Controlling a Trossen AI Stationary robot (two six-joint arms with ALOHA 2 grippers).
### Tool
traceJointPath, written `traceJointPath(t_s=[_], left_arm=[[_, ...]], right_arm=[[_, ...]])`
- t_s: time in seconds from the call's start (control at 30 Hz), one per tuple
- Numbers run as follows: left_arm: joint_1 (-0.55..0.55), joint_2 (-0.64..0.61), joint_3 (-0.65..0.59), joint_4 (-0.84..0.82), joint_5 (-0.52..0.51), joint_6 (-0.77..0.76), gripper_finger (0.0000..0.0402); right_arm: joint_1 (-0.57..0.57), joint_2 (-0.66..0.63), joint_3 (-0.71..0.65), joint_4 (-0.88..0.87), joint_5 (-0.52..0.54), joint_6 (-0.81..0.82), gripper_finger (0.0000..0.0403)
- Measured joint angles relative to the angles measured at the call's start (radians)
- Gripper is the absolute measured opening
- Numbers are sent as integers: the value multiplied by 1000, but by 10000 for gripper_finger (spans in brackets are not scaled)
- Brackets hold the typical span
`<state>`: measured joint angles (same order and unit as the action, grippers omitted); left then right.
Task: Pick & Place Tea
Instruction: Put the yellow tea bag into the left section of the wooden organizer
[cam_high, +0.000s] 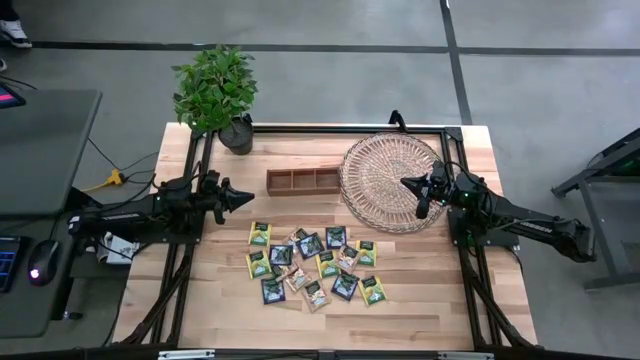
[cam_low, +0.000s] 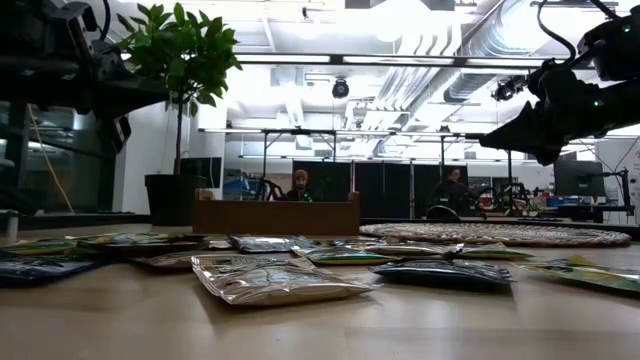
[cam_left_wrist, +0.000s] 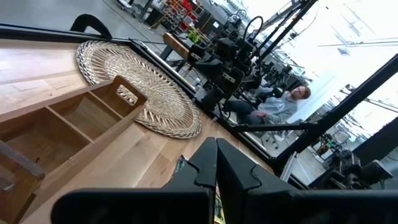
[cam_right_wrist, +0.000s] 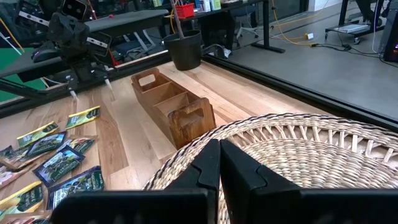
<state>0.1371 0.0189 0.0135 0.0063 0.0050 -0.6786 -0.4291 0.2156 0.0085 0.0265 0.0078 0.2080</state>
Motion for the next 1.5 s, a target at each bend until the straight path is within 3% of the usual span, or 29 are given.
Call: traceJointPath(t_s=[0.27, 0.47, 0.6, 0.87, 1.13, 1.33, 1.5], left_arm=[[0, 0, 0, 1, -15, 11, 0], [0, 6, 37, -31, -20, 206, 10], [0, 22, 91, -28, -23, 312, 46], [0, 106, 204, -165, -15, 326, 133], [0, 372, 432, -392, -47, 513, 155], [0, 639, 612, -573, -35, 519, 155], [0, 832, 688, -683, 15, 517, 155]], right_arm=[[0, 0, 0, 0, 0, 0, 8], [0, 0, 0, 0, 0, 0, 5], [0, 0, 0, 0, 0, 0, 7], [0, 0, 0, 0, 0, 0, 9], [0, 0, 0, 0, 0, 0, 5], [0, 0, 0, 0, 0, 0, 8], [0, 0, 0, 0, 0, 0, 8]])
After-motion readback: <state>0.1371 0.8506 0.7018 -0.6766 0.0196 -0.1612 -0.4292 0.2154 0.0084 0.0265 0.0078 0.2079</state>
